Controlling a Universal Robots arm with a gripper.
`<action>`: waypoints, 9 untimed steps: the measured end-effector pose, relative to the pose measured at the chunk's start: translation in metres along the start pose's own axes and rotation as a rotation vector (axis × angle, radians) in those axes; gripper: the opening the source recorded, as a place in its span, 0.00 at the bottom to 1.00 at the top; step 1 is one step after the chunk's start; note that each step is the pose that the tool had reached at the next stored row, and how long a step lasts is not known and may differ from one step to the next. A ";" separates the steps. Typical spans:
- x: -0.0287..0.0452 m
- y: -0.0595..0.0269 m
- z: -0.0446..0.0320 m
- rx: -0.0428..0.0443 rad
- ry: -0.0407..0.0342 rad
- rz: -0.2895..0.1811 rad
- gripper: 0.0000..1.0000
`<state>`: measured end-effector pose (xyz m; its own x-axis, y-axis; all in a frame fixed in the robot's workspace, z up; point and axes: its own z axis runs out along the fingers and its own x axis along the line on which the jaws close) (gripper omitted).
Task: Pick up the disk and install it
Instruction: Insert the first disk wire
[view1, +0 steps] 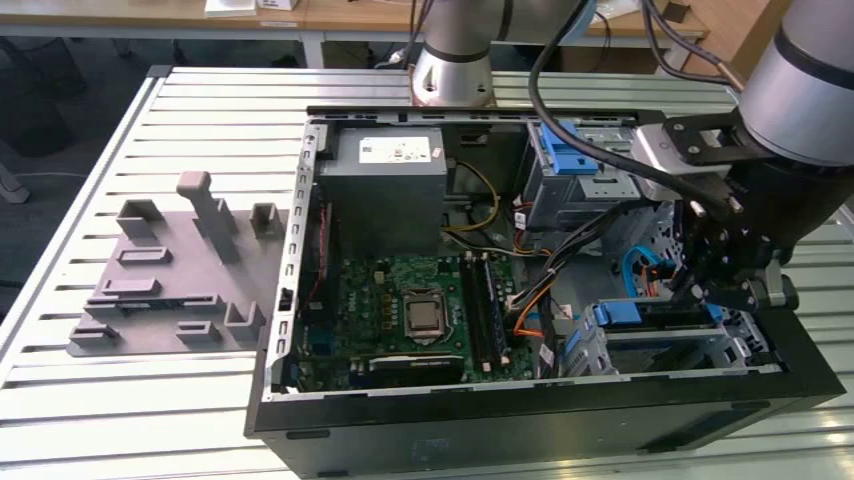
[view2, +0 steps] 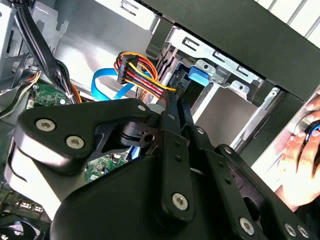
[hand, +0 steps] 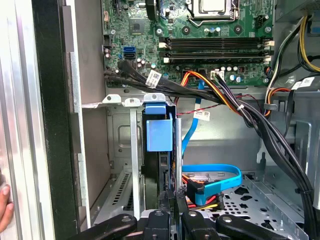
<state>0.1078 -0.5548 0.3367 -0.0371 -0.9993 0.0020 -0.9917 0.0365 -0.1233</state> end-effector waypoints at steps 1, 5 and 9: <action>0.0001 0.0001 0.0002 0.0003 0.0000 0.000 0.16; 0.0011 0.0004 0.0010 0.0010 -0.0020 -0.002 0.16; 0.0016 0.0006 0.0015 0.0012 -0.0041 -0.005 0.16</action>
<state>0.1074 -0.5565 0.3351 -0.0317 -0.9995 -0.0015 -0.9917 0.0317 -0.1245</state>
